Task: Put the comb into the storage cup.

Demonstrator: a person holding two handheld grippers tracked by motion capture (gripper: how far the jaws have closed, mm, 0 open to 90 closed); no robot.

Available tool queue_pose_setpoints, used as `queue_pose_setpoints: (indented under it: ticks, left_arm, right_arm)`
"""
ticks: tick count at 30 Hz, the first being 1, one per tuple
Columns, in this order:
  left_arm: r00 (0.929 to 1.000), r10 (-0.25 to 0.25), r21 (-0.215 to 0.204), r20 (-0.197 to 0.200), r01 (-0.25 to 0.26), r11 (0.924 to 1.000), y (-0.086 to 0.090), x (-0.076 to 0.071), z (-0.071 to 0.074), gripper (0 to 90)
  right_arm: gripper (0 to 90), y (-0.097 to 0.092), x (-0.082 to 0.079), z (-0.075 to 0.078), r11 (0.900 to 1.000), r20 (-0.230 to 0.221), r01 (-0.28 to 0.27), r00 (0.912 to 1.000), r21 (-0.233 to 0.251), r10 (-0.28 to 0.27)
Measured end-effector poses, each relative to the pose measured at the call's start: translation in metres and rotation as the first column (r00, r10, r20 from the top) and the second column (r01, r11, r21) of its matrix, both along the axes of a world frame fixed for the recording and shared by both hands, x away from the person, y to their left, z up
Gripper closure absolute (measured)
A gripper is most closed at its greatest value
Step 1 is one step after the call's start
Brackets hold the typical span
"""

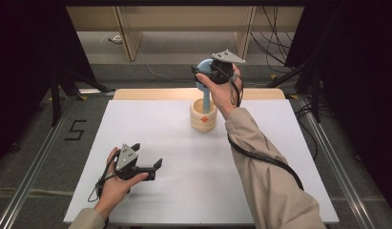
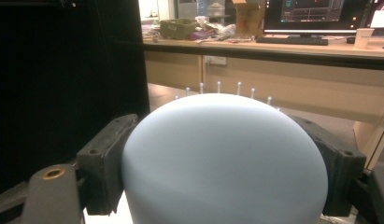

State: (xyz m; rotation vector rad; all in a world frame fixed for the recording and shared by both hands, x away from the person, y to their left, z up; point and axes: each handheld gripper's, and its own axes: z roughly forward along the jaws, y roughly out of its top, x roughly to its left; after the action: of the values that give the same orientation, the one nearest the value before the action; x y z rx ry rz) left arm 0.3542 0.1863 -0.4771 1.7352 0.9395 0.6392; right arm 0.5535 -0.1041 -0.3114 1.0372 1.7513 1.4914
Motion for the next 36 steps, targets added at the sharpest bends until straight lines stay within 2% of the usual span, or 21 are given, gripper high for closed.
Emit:
queue_pose_setpoints:
  ticks: [36]
  left_arm:
    - [1.0, -0.001, -0.001, -0.003, 0.001, 1.0, 0.0, 0.0, 0.0, 0.0]
  right_arm:
    - [21.3, 0.002, 0.003, -0.014, 0.9998, -0.023, -0.002, 0.9997, -0.019, 0.001]
